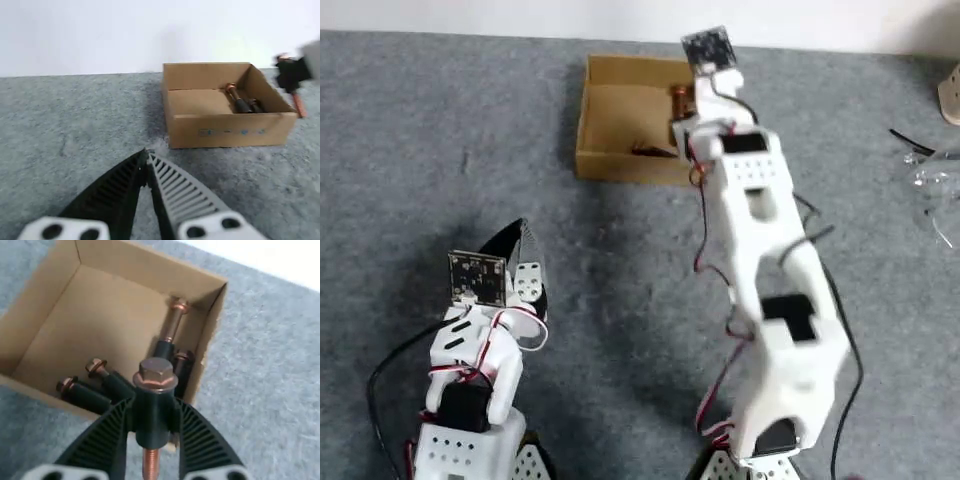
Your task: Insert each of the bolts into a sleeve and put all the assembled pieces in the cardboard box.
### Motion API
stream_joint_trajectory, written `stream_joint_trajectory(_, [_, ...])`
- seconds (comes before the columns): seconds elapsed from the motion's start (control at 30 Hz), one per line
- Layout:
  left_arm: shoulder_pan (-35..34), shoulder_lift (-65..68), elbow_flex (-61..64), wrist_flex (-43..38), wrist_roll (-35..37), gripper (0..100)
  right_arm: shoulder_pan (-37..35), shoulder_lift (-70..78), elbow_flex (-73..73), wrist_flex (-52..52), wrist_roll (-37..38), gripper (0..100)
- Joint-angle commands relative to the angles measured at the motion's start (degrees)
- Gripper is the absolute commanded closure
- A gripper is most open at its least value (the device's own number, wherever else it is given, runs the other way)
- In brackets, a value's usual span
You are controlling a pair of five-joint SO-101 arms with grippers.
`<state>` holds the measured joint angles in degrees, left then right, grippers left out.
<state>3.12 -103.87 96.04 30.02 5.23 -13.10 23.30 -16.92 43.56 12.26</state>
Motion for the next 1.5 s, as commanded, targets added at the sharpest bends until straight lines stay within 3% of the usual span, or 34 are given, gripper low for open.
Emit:
stream_joint_trajectory(0.0, [1.7, -0.5, 1.1, 0.1, -0.3, 99, 0.7, 9.4, -24.8, 6.7, -2.3, 99.4])
stream_joint_trajectory(0.13, [1.7, -0.5, 1.1, 0.1, -0.3, 99, -1.5, 22.1, -43.6, 13.7, -1.8, 99.4])
stream_joint_trajectory(0.23, [1.7, -0.5, 1.1, 0.1, -0.3, 99, -4.0, 30.7, -54.7, 18.0, 2.9, 99.4])
stream_joint_trajectory(0.33, [1.8, -0.5, 1.1, 0.1, -0.3, 99, -5.8, 37.3, -63.0, 20.0, 6.4, 99.4])
stream_joint_trajectory(0.47, [1.8, -0.5, 1.1, 0.1, -0.3, 99, -5.8, 43.5, -69.8, 20.4, 4.8, 99.4])
stream_joint_trajectory(0.87, [1.9, -0.5, 1.1, 0.1, -0.3, 99, -5.8, 49.7, -71.4, 20.5, 4.9, 98.6])
stream_joint_trajectory(0.93, [1.9, -0.5, 1.1, 0.1, -0.3, 99, -5.8, 49.8, -71.3, 22.2, 5.0, 94.4])
stream_joint_trajectory(1.13, [1.9, -0.5, 1.1, 0.1, -0.3, 99, -5.1, 49.8, -71.8, 27.0, 4.8, 69.6])
stream_joint_trajectory(1.47, [1.9, -0.5, 1.1, 0.1, -0.3, 99, -4.3, 49.3, -82.3, 34.2, 4.7, 69.9])
